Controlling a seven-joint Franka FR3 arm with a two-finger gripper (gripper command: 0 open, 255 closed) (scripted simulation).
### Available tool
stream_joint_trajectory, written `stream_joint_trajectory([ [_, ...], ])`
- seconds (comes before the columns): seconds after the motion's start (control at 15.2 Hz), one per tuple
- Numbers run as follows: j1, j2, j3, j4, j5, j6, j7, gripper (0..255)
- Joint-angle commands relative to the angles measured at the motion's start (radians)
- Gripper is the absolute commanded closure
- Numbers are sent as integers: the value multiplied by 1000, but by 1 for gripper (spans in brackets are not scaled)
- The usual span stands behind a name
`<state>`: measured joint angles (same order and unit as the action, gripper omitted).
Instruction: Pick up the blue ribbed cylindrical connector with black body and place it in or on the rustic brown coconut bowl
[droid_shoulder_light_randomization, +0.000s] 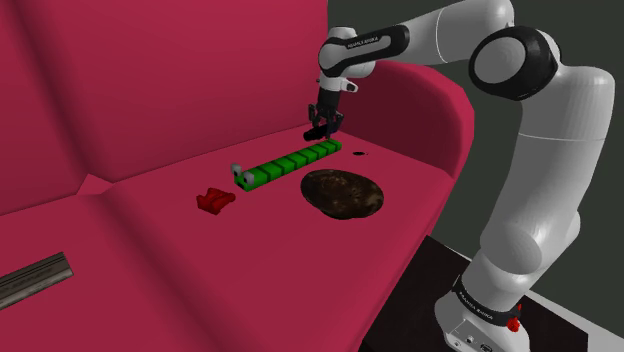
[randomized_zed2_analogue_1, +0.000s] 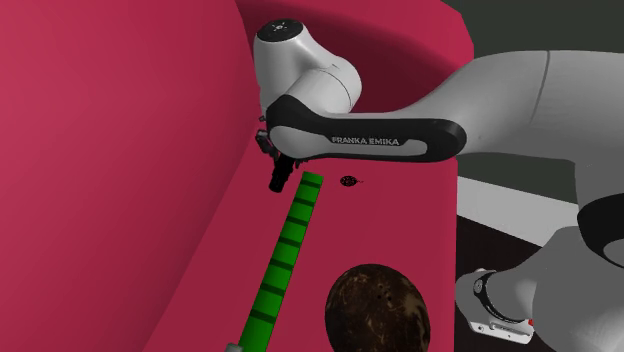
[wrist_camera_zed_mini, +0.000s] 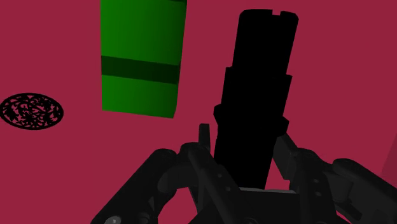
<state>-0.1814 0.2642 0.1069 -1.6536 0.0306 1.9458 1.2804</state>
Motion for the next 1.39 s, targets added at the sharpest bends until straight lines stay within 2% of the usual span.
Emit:
stream_joint_trajectory([
  [0.0,0,-4,0,19,0,-23,1,255],
  [1.32,3,6,2,303,-3,-297,13,255],
])
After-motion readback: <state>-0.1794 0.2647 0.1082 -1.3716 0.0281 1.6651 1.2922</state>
